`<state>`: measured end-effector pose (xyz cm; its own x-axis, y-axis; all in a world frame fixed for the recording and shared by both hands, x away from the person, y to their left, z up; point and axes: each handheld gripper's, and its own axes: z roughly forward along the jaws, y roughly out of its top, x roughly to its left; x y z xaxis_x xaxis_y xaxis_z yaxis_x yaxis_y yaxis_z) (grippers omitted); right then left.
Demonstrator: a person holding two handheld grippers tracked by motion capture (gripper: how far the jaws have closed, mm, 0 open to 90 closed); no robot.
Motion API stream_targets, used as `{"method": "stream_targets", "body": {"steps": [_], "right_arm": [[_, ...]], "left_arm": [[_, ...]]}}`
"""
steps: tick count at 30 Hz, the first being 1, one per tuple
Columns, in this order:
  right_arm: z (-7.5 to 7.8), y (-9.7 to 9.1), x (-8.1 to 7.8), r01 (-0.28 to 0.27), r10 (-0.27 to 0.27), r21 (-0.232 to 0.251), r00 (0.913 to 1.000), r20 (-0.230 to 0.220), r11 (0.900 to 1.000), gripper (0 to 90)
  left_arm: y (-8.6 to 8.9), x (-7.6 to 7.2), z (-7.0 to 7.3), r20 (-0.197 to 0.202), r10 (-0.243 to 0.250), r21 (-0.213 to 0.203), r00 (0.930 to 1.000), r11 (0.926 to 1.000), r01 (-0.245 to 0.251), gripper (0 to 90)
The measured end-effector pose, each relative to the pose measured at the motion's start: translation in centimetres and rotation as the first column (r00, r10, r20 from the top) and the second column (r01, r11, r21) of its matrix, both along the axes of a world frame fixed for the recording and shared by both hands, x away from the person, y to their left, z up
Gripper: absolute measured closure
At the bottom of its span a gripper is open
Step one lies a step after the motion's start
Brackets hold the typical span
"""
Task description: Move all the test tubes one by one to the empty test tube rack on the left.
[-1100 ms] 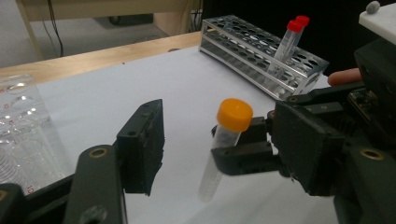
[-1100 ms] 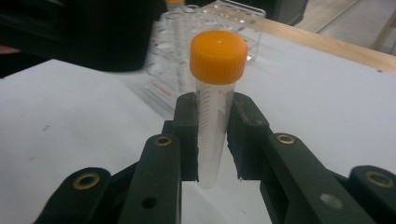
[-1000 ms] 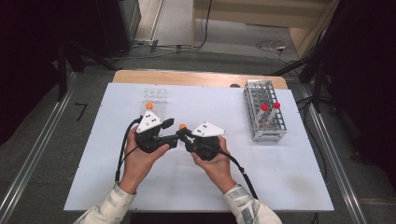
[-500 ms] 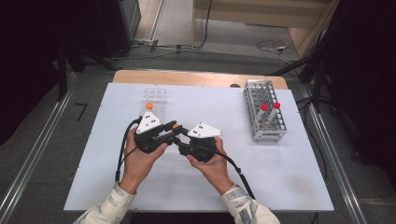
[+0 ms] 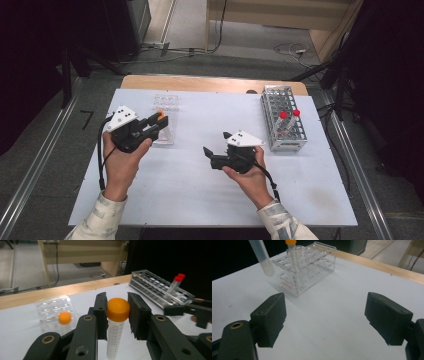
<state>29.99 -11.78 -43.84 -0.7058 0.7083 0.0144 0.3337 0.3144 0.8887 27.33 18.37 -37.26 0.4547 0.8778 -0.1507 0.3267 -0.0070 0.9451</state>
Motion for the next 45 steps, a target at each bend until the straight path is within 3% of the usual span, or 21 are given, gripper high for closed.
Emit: {"method": "stream_targets", "body": {"steps": [7,17,26,37,45], "right_arm": [[-0.5,-3.0,-0.2,0.035,-0.035,-0.016,0.9992,-0.021,0.9993,15.7],[-0.4,-5.7,-0.4,0.078,-0.078,-0.005,0.9966,-0.027,0.997,16.3],[-0.4,-6.5,-0.4,0.092,-0.093,-0.006,0.9954,-0.023,0.9957,16.4],[-0.4,-6.7,-0.3,0.098,-0.098,-0.003,0.9949,-0.024,0.9952,16.3],[-0.4,-7.0,-0.2,0.097,-0.097,-0.007,0.9949,-0.03,0.9953,16.8]], "left_arm": [[1.4,0.8,0.0,-0.014,0.046,-0.006,0.9989,0.9989,-0.046,71.2],[1.3,2.5,0.2,-0.016,0.089,0.025,0.9959,0.9958,-0.088,71.2],[1.4,4.3,-0.5,-0.033,0.134,0.068,0.9905,0.989,-0.131,71.2],[1.3,5.0,-1.3,-0.033,0.144,0.08,0.989,0.9867,-0.141,71.1],[0.8,5.3,-3.0,-0.045,0.156,0.092,0.9867,0.9842,-0.152,71.0]]}}
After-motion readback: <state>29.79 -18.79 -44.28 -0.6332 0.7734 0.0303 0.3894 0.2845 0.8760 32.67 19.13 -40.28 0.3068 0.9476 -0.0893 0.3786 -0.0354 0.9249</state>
